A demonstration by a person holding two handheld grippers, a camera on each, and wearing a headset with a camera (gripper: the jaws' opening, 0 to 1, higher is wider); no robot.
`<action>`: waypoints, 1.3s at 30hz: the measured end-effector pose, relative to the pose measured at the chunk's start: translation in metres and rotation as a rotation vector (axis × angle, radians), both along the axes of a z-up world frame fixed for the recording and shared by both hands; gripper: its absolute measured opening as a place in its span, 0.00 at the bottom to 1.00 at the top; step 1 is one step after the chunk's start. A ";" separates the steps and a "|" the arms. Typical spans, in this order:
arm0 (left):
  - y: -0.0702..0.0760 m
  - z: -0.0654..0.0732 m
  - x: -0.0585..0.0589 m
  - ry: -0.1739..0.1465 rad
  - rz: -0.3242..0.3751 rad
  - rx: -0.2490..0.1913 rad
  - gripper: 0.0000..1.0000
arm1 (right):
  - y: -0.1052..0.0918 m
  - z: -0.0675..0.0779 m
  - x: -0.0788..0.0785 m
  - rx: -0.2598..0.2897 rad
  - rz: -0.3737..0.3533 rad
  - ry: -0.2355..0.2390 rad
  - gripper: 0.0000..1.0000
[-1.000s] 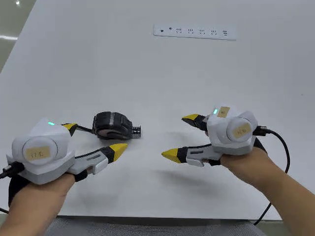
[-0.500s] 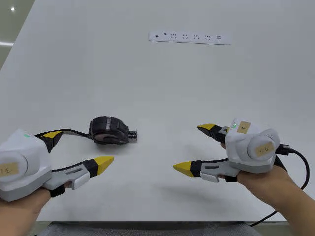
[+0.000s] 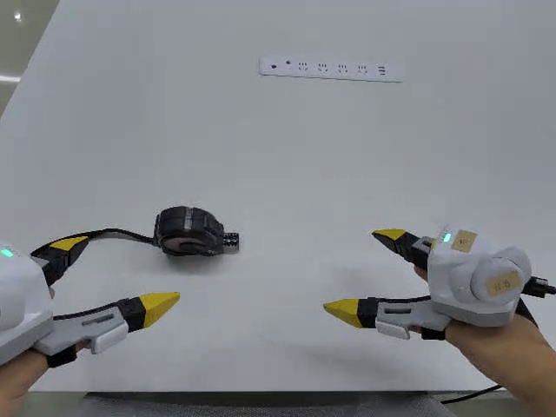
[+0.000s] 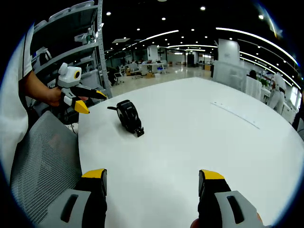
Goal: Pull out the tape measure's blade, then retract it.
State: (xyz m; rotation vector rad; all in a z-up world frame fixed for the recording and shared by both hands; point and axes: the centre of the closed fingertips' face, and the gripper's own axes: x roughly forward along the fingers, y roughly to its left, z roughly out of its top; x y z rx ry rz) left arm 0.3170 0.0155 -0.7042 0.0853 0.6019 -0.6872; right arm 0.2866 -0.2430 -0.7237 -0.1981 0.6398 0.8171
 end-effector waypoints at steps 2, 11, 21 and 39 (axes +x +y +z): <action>0.002 0.000 -0.002 -0.001 -0.008 0.013 0.87 | -0.003 0.000 -0.002 0.007 -0.012 0.007 0.81; 0.014 0.004 -0.016 -0.005 -0.019 0.029 0.91 | -0.024 0.009 -0.016 -0.003 -0.052 -0.007 0.82; 0.020 0.006 -0.019 -0.011 -0.033 0.037 0.93 | -0.045 0.013 -0.029 -0.010 -0.094 -0.011 0.85; 0.019 0.006 -0.023 -0.013 -0.093 0.069 0.88 | -0.062 0.012 -0.033 -0.001 -0.137 0.002 0.84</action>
